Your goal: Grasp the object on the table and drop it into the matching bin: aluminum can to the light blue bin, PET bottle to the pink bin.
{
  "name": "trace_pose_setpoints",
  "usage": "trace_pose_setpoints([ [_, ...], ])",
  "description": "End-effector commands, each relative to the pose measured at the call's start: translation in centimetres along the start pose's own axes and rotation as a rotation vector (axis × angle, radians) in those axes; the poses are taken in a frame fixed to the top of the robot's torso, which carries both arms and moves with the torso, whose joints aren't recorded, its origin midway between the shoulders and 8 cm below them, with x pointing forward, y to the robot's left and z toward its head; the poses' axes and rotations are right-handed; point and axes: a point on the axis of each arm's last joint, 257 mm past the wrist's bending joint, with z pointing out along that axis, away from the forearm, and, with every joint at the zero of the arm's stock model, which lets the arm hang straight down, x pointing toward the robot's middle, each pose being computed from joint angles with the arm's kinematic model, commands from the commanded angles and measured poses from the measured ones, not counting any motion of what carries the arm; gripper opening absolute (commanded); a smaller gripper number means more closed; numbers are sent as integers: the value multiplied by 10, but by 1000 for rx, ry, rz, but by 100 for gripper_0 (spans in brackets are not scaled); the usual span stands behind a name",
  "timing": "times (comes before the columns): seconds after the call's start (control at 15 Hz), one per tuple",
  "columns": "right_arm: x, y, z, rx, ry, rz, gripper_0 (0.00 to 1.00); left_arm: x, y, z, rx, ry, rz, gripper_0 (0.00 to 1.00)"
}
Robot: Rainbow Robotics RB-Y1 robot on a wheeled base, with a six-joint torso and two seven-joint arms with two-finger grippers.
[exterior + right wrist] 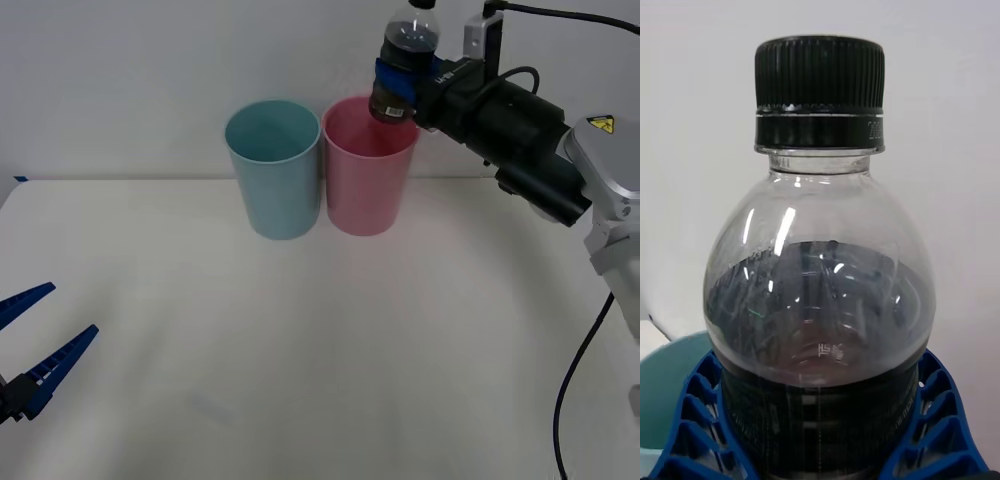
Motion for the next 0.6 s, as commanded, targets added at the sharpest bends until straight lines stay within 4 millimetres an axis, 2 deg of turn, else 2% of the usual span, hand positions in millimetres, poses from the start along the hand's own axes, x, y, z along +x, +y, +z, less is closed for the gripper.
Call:
trace_pose_setpoints([
  [0.07, 10, 0, 21, 4, 28, 9, 0, 0, 0, 0, 0, 0, 0, 100],
  [0.2, 18, 1, 32, 8, 53, 2, 1, 0, 0, 0, 0, 0, 0, 100],
  [0.4, 21, 3, 35, 12, 57, 5, 11, 0, 0, 0, 0, 0, 0, 100],
  [0.47, 21, 4, 36, 9, 57, 4, 20, 0, 0, 0, 0, 0, 0, 100],
  [0.53, 22, 6, 36, 6, 58, 1, 75, 0, 0, 0, 0, 0, 0, 100],
  [0.6, 21, 5, 36, 5, 58, -2, 100, 0, 0, 0, 0, 0, 0, 100],
])
